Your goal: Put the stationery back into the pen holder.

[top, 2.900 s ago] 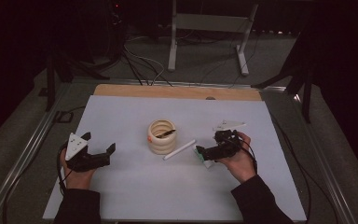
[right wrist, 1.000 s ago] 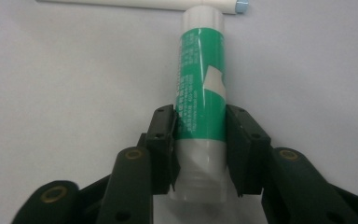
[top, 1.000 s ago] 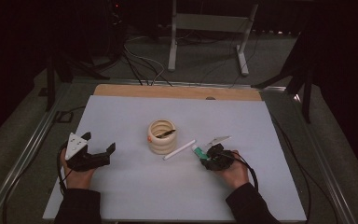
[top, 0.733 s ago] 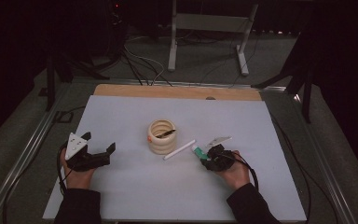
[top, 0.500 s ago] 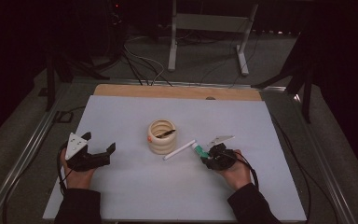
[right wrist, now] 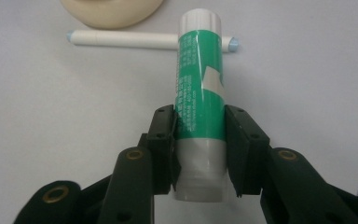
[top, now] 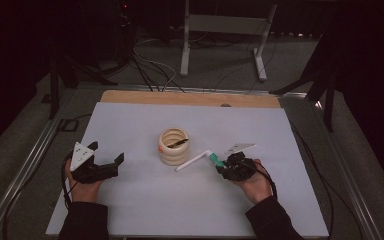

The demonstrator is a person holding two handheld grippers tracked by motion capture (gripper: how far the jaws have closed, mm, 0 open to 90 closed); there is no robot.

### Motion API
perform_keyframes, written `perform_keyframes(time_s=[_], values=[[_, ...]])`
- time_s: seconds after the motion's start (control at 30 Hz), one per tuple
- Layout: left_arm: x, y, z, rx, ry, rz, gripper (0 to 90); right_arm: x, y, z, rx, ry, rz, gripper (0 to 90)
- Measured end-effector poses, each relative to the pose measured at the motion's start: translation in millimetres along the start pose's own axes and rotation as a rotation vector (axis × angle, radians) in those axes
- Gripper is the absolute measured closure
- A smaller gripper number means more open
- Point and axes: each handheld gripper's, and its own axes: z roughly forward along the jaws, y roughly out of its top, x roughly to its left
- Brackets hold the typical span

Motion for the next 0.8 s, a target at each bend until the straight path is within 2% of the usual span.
perform_keyframes(time_s=[0.4,0.8], values=[[0.2,-0.2,0.2,0.002,0.0,0.002,0.1,0.7,9.8,-11.6,-0.03,0.011,-0.005,65.9],[0.3,-0.6,1.1,0.006,0.002,0.003,0.1,1.6,31.4,-26.0,-0.06,0.02,-0.031,65.9]])
